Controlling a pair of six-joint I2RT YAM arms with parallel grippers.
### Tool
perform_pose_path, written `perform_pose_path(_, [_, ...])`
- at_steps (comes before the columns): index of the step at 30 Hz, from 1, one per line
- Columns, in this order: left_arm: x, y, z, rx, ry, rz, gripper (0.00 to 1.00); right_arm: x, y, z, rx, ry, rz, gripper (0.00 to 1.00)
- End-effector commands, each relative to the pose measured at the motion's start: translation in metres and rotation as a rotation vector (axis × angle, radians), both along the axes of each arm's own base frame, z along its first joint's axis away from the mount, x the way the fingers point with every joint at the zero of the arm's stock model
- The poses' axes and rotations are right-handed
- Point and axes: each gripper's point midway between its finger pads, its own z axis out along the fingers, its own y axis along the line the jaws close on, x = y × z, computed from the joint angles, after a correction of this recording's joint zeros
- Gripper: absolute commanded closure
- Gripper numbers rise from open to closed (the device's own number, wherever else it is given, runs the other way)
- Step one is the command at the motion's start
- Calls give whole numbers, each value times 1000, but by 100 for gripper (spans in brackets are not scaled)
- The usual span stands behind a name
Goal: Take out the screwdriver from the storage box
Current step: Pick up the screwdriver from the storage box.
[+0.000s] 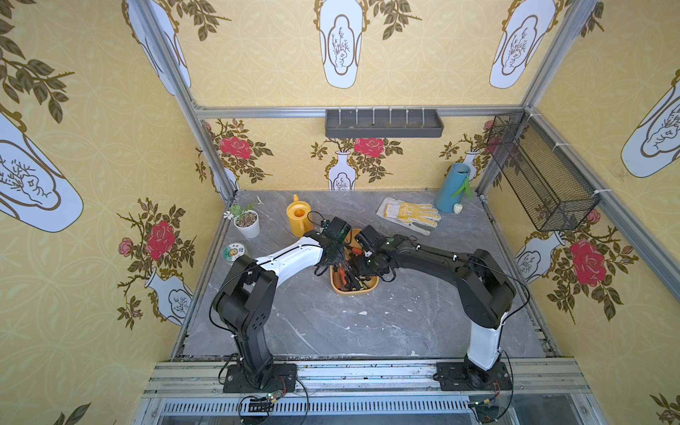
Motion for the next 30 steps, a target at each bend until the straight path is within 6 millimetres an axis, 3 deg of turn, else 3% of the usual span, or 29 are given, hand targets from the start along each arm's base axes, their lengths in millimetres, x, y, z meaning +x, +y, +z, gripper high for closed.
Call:
perform_pose_path(1, [11, 1, 7, 1, -61, 16, 100, -2, -13, -3, -46, 2, -37, 71])
perform_pose_path(8, [12, 1, 7, 2, -66, 19, 100, 4, -13, 21, -8, -75, -35, 78])
perform_pose_path(14, [12, 1, 7, 3, -67, 18, 100, 5, -11, 29, 14, -101, -23, 86])
perform_pose_path(20, [12, 3, 7, 10, -67, 25, 100, 3, -10, 38, 32, -120, -11, 100])
perform_pose_path(30, [12, 6, 11, 13, -81, 41, 100, -5, -18, 57, 37, -139, -16, 100])
